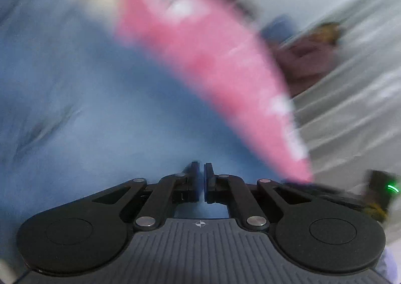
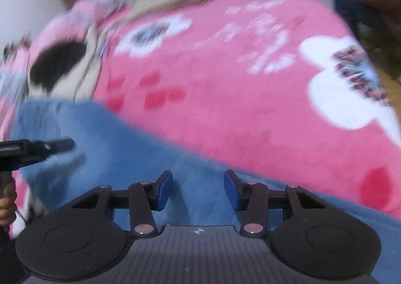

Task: Fold clothes

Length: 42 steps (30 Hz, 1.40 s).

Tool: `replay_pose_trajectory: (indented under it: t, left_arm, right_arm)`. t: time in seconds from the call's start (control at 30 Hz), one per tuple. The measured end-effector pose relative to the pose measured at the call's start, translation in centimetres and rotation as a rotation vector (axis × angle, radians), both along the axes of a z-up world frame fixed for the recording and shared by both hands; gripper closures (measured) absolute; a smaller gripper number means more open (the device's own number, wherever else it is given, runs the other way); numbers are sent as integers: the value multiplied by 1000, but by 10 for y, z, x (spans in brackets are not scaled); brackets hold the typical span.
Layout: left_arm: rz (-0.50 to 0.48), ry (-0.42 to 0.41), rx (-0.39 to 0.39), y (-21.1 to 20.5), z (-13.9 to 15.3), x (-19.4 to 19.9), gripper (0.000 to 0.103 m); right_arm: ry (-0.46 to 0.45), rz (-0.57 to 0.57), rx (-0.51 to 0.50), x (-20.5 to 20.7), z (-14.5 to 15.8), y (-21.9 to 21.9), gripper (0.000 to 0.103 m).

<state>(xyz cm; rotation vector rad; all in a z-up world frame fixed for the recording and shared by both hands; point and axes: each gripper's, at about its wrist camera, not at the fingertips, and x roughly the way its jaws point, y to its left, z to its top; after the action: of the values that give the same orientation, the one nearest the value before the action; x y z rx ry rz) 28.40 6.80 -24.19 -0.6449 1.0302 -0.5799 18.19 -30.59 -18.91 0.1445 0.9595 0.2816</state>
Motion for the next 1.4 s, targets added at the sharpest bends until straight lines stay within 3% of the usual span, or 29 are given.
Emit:
replay_pose_trajectory:
  t: [0.07,0.1,0.17,0.2,0.23,0.27,0.3,0.33,0.37,0.4,0.47,0.6,0.73,0.77,0.83,0.97,1.03,1.2,1.4]
  left_arm:
    - [68,89,-178,21,-32,9,98]
    - [85,93,-205,22,-36,15,98]
    - [82,57,-149,13,-30,15,99]
    - [80,48,-138,11,-28,15,99]
    - [85,53,-149,11,-30,18,99]
    - [92,58,-159,12,-31,19,99]
    - [98,62,-168,12,-32,21,99]
    - [100,61,-166,10,-33,23,99]
    - [99,59,-162,9,-31,21,99]
    - [99,58,-160,7,-30,19,99]
    - [100,53,-161,4,-31,18,99]
    - [94,51,-140,22,-26,-12,99]
    - [95,48,-130,28,-27,-21,99]
    - [96,47,-129,29,-27,-22,99]
    - [100,45,-123,29,-26,-25,99]
    - [103,41,-116,34,-27,-30,99]
    - [101,42,-116,33,-28,-29,99]
    - [98,46,-128,35,-28,-31,99]
    - [96,48,-135,37,-28,-33,99]
  right_arm:
    - [-12,2,-62,-17,1,-14,65]
    - [-17,-32,-93,-27,1,-27,73]
    - [-21,-140,-138,-54,-4,-70,81]
    - [-13,-205,-120,-69,-7,-97,98]
    - [4,-277,-67,-86,-9,-126,103]
    - [21,-349,-15,-102,-12,-155,103]
    - [47,-413,-57,-116,-16,-176,103]
    - [81,-470,-182,-129,-22,-190,90]
    - [115,-525,-308,-142,-28,-205,90]
    - [156,-569,-355,-154,-34,-221,90]
    - [166,-674,-215,-178,-31,-248,90]
    - [-60,-585,-5,-167,7,-209,85]
    - [-157,-223,236,-98,24,-103,76]
    - [-157,-117,265,-81,26,-69,75]
    - [-114,19,227,-51,24,-12,75]
    - [38,81,188,-25,-10,17,80]
    - [45,52,197,-40,-19,-5,102]
    - [19,-167,262,-110,-25,-105,103]
    - [21,-357,66,-161,-7,-178,103]
